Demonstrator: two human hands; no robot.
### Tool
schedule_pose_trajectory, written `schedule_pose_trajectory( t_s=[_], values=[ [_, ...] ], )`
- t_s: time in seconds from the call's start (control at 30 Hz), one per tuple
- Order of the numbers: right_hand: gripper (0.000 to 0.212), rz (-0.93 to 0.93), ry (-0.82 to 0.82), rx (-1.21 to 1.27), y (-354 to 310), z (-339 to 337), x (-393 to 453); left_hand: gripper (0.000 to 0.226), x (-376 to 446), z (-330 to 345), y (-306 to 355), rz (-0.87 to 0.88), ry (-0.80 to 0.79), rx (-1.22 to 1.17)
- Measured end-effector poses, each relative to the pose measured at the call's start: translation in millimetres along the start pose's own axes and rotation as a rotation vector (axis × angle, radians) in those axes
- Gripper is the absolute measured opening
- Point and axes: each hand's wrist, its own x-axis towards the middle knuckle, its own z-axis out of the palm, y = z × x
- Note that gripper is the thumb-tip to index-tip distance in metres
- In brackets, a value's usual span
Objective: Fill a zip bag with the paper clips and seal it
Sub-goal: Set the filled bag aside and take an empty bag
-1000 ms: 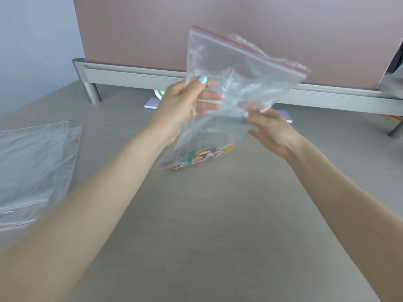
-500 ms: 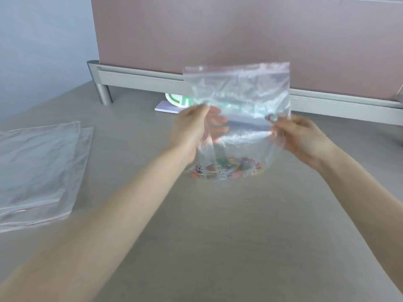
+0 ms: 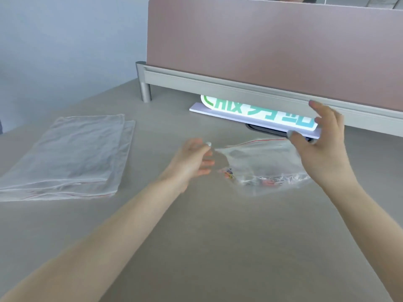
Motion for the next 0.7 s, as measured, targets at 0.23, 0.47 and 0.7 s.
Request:
schedule_pose_trajectory(
  t_s=[0.23,0.47,0.7],
  values=[
    [0.051,-0.239,-0.531,0.154,-90,115,-39,0.041,13,-161,-5,0.278,0.632,0.614],
    [0.068,0.038,-0.905,-0.089,-99,234,-38,0.057,-10,-277,-20,-0.193,0.814,1.092],
    [0.057,0.137,-0.9,0.174,-131,298,-40,0.055,-29,-271,-47,-0.232,0.591,1.154]
  ],
)
